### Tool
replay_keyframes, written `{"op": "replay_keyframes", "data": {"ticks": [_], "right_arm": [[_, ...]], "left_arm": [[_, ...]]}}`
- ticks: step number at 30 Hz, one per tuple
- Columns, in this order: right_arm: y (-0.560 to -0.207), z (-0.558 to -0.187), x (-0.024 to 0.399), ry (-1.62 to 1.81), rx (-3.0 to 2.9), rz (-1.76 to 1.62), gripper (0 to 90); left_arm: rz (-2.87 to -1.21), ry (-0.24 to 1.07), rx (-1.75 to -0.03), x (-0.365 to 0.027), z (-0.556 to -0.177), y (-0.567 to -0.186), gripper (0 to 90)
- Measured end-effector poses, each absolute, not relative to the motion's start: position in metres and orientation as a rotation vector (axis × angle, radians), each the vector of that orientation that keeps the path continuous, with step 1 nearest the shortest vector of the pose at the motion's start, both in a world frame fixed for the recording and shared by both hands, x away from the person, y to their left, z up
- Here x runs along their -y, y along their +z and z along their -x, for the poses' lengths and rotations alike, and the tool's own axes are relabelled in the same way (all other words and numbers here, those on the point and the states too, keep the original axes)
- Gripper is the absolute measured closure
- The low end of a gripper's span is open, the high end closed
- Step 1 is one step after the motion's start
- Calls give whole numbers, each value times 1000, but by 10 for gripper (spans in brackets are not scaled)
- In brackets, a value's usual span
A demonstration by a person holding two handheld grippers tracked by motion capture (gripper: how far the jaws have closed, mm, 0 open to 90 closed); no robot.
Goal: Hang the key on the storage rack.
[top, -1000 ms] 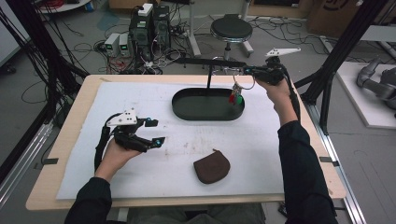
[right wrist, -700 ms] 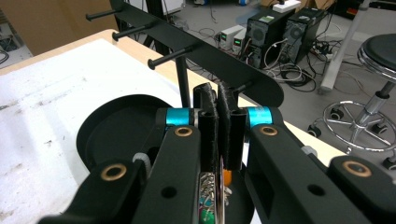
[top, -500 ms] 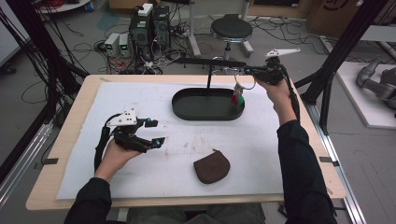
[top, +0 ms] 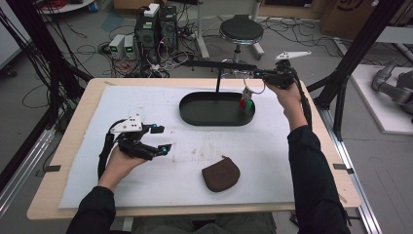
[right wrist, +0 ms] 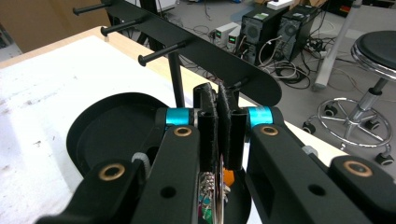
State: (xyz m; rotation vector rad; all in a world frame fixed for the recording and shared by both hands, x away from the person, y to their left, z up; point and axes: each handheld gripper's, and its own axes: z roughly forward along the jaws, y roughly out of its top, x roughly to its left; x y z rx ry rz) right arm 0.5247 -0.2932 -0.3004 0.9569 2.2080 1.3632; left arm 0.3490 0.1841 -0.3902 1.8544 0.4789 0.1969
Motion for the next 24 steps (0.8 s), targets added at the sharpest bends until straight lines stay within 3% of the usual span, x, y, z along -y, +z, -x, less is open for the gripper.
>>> {"op": "replay_keyframes", "data": {"ticks": [15,24], "right_arm": [[-296,-521,301,1327,-2187,-960,820],[-288,-500,306,1284,-2185,-927,648]], "left_arm": [[-1857,194,-481,-183,-348,-391,213],[-1852,200,-487,-184,-349,-392,213]]}}
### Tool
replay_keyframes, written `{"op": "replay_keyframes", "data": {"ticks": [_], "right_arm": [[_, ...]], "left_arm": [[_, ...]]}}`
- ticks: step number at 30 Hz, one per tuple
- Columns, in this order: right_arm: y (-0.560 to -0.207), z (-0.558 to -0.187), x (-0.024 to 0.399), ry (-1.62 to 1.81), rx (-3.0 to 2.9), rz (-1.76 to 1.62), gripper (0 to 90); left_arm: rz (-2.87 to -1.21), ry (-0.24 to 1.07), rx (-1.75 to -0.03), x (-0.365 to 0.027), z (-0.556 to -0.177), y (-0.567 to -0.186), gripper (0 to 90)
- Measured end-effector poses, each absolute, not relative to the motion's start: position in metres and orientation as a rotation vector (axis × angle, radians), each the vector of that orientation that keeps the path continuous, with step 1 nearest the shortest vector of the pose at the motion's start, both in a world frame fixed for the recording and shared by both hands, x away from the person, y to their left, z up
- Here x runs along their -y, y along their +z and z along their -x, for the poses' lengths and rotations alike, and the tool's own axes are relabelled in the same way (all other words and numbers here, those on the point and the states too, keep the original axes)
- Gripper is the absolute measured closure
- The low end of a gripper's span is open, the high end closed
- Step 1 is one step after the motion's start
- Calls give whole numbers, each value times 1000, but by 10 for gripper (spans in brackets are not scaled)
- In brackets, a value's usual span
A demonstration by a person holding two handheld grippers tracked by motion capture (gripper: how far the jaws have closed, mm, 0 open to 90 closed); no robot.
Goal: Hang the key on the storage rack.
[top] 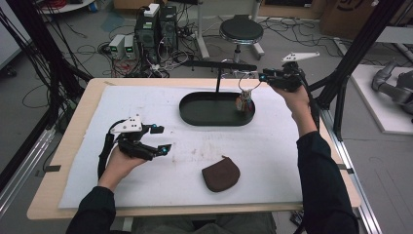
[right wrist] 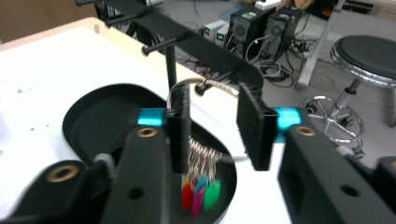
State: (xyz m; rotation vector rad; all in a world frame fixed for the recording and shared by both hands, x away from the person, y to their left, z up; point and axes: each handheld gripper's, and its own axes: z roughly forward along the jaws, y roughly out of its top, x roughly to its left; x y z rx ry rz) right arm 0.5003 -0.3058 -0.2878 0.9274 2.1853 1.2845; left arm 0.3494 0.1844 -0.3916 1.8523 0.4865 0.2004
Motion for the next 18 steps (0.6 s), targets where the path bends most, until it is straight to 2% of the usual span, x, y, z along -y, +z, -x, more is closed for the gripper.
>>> {"op": "replay_keyframes", "data": {"ticks": [12,18], "right_arm": [[-288,-436,321,1338,-2186,-880,434],[-299,-403,327,1378,-2162,-842,410]], "left_arm": [[-1850,221,-499,-186,-352,-391,213],[-1847,236,-514,-188,-354,-392,213]]}}
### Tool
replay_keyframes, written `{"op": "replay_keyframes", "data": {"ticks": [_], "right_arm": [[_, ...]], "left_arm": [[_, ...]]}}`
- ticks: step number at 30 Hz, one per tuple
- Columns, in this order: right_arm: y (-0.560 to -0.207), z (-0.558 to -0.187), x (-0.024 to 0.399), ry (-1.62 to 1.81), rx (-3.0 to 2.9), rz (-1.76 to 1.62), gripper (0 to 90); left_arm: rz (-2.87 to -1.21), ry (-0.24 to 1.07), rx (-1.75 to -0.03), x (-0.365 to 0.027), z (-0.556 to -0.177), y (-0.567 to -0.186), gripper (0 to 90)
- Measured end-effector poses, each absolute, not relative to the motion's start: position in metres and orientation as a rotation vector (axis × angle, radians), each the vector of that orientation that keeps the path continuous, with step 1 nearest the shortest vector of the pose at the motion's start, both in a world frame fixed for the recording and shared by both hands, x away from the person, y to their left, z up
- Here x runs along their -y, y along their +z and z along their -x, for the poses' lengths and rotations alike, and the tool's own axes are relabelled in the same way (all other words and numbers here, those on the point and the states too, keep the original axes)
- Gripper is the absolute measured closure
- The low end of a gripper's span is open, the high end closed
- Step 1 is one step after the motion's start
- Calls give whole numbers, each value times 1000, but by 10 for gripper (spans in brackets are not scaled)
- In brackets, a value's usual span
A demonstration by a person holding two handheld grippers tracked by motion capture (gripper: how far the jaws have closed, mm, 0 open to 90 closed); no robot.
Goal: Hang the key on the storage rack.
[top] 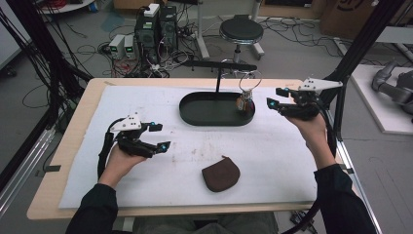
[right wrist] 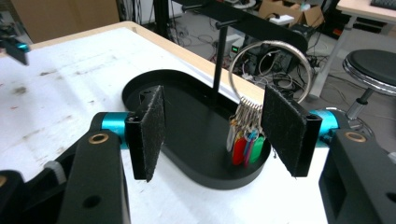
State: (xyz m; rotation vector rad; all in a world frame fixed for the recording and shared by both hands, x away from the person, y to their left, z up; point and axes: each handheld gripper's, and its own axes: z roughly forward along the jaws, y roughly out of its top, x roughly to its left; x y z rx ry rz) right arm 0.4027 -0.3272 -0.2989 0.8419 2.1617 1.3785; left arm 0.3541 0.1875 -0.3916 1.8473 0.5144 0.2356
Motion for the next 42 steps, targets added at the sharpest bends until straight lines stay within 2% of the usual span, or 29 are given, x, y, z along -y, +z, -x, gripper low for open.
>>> {"op": "replay_keyframes", "data": {"ticks": [8,18,31,42], "right_arm": [[-321,-375,342,1449,-2133,-889,357],[-348,-361,352,1511,-2116,-937,301],[-354,-362,355,1515,-2130,-945,235],[-359,-366,348,1514,-2157,-923,220]], "left_arm": [[-1828,242,-552,-194,-360,-394,213],[-1860,243,-544,-183,-363,-400,212],[-1850,248,-545,-185,-364,-399,213],[-1852,277,-551,-190,-358,-393,213]]}}
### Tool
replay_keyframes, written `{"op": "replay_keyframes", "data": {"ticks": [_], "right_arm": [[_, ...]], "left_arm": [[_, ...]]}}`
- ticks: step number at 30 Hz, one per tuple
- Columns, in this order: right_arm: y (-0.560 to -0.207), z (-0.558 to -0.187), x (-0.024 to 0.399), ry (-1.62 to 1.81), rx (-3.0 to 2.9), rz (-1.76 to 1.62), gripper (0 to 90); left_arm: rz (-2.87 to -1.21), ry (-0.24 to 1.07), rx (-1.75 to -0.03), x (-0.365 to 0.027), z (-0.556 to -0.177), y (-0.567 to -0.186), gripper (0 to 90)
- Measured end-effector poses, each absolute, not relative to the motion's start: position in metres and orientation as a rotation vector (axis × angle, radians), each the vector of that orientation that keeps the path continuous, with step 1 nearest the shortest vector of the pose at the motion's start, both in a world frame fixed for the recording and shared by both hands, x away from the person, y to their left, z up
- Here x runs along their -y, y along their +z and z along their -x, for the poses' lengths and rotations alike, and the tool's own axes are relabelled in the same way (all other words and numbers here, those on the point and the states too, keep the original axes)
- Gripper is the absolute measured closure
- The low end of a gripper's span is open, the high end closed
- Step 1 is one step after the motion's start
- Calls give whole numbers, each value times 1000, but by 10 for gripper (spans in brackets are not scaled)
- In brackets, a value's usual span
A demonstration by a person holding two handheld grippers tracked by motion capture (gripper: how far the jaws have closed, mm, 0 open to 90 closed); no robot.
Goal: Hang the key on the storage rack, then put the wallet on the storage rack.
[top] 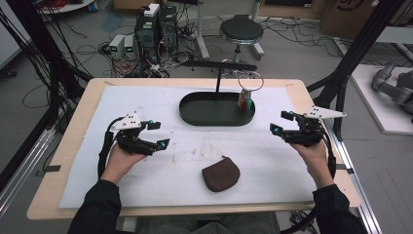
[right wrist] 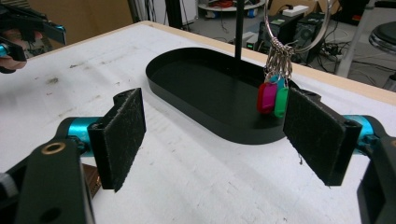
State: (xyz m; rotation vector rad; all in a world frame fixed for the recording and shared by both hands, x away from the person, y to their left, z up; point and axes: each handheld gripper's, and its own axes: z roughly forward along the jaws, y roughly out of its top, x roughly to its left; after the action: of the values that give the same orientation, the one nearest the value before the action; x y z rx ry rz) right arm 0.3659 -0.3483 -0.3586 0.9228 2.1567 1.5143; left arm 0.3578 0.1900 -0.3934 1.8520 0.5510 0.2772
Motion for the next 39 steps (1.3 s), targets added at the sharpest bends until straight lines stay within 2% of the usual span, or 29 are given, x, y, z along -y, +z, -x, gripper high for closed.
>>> {"op": "replay_keyframes", "data": {"ticks": [25,39], "right_arm": [[-366,-371,348,1499,-2180,-952,215],[-369,-373,353,1506,-2168,-956,217]], "left_arm": [[-1812,280,-539,-192,-355,-389,212],[-1787,245,-513,-180,-350,-388,213]]}}
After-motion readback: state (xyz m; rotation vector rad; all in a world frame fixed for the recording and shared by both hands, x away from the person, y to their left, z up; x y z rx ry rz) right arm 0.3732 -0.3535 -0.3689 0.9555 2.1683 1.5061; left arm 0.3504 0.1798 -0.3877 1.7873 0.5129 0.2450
